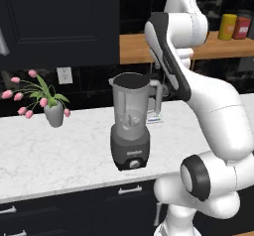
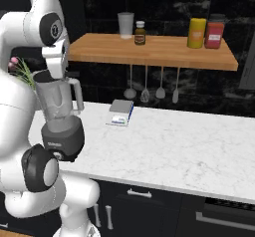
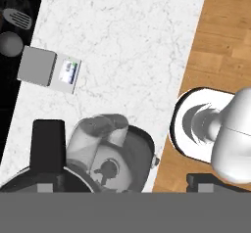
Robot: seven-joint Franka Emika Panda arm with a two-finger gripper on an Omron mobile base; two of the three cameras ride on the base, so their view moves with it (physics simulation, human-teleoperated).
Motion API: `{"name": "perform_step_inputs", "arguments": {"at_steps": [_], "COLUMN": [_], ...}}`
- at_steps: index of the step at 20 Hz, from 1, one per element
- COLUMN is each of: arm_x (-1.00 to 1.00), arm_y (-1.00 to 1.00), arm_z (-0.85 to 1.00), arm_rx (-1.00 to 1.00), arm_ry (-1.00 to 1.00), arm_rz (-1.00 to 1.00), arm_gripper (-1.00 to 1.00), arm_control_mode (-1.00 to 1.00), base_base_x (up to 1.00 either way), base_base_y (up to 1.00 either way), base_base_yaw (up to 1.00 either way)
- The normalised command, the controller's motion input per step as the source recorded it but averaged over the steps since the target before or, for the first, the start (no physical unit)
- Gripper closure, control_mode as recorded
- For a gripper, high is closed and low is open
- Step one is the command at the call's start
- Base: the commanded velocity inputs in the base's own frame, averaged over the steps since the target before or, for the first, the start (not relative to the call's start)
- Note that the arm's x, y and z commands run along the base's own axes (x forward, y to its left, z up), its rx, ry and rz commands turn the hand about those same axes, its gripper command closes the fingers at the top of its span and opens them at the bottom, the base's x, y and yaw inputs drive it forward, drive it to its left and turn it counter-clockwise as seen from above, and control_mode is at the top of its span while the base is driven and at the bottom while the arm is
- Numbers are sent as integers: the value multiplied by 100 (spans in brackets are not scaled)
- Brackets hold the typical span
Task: Close the lid blender by securely placing the lid on top.
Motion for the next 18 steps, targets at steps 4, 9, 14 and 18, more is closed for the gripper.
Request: {"name": "perform_step_inputs", "arguments": {"at_steps": [4, 9, 14, 18], "arm_x": [-86, -42, 0, 0], "arm_y": [-69, -65, -12, 0], "arm_z": [0, -5, 0, 0], "arm_rx": [0, 0, 0, 0], "arm_ry": [-14, -5, 0, 0], "arm_rz": [-11, -11, -3, 0], "arm_gripper": [-100, -100, -100, -100], "arm_control_mode": [-100, -100, -100, -100], "base_base_x": [0, 0, 0, 0], "base_base_y": [0, 0, 0, 0], "base_base_yaw": [0, 0, 0, 0]}}
